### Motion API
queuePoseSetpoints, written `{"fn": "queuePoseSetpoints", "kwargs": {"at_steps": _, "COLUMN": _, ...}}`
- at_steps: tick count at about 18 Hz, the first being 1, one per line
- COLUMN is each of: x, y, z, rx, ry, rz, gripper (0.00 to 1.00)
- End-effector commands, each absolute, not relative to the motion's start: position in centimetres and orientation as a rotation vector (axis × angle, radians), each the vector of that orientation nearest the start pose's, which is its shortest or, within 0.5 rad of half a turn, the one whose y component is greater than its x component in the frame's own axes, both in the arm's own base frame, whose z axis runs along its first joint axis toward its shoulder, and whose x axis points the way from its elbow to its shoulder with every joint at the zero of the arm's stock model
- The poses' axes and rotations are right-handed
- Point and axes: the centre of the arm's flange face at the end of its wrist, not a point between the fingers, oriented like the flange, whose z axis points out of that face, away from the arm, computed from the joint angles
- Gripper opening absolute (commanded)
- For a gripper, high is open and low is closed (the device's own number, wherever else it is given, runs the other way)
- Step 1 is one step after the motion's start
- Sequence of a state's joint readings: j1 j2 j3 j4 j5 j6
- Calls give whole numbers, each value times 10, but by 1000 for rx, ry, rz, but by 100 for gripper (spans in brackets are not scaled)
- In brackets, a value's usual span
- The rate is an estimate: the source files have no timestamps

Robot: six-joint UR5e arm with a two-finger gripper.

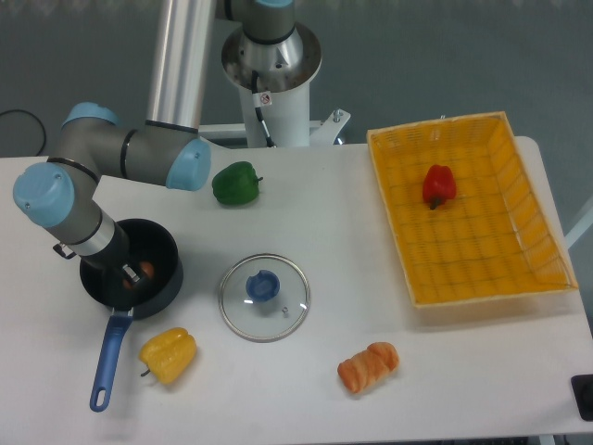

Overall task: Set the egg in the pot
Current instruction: 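Lower the egg into the saucepan and open the gripper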

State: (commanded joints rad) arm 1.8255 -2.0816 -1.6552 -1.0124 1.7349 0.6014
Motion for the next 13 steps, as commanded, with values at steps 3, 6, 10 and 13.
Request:
{"fn": "queuePoseSetpoints", "kwargs": {"at_steps": 3, "x": -34, "y": 638, "z": 209, "rx": -3189, "ry": 577, "rz": 231, "gripper": 41}}
{"fn": "queuePoseSetpoints", "kwargs": {"at_steps": 6, "x": -30, "y": 638, "z": 205, "rx": -3198, "ry": 567, "rz": 248, "gripper": 41}}
{"fn": "queuePoseSetpoints", "kwargs": {"at_steps": 10, "x": -27, "y": 639, "z": 198, "rx": -3208, "ry": 571, "rz": 248, "gripper": 41}}
{"fn": "queuePoseSetpoints", "kwargs": {"at_steps": 13, "x": -27, "y": 639, "z": 197, "rx": -3210, "ry": 572, "rz": 252, "gripper": 41}}
